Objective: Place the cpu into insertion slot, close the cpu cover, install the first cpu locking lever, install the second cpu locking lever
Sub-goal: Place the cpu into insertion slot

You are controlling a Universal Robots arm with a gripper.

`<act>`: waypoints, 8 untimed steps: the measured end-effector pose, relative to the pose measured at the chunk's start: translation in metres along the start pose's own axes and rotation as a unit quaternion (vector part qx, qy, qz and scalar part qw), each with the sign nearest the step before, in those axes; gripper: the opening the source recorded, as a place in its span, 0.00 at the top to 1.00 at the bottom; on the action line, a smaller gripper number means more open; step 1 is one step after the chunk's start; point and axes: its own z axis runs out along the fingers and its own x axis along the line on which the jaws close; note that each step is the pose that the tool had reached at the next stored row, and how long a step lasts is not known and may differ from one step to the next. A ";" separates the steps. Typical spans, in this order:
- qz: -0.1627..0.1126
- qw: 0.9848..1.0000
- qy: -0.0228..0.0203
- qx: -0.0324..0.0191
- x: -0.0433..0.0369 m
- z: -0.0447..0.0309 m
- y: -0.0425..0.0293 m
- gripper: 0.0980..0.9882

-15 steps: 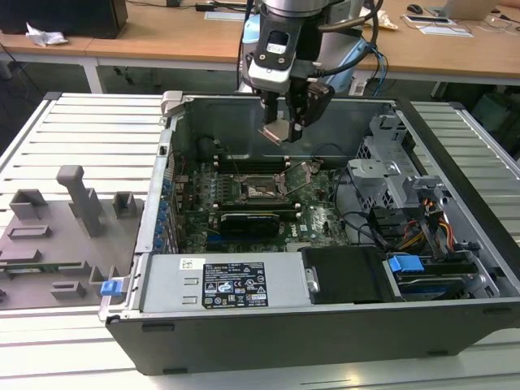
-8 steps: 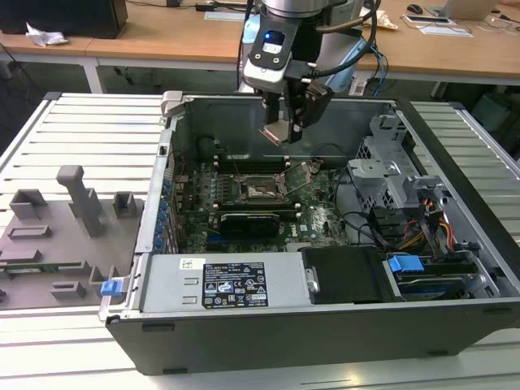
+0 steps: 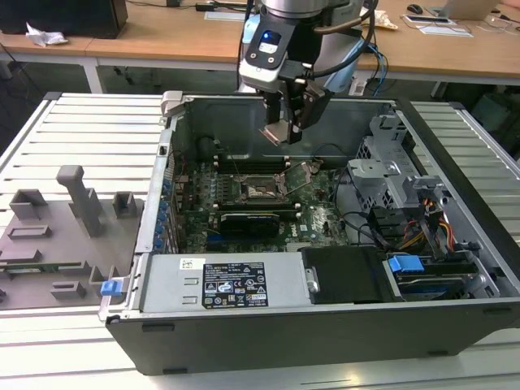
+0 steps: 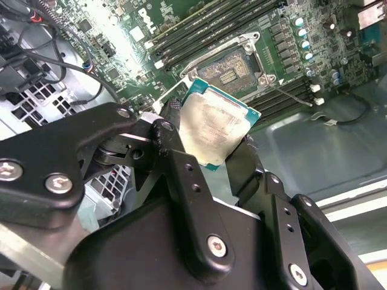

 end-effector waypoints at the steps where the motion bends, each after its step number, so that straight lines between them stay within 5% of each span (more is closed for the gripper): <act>1: 0.003 1.000 0.000 0.000 0.0000 0.0000 0.0000 0.50; 8: 0.042 0.999 -0.004 0.000 0.0000 0.0011 -0.0001 0.50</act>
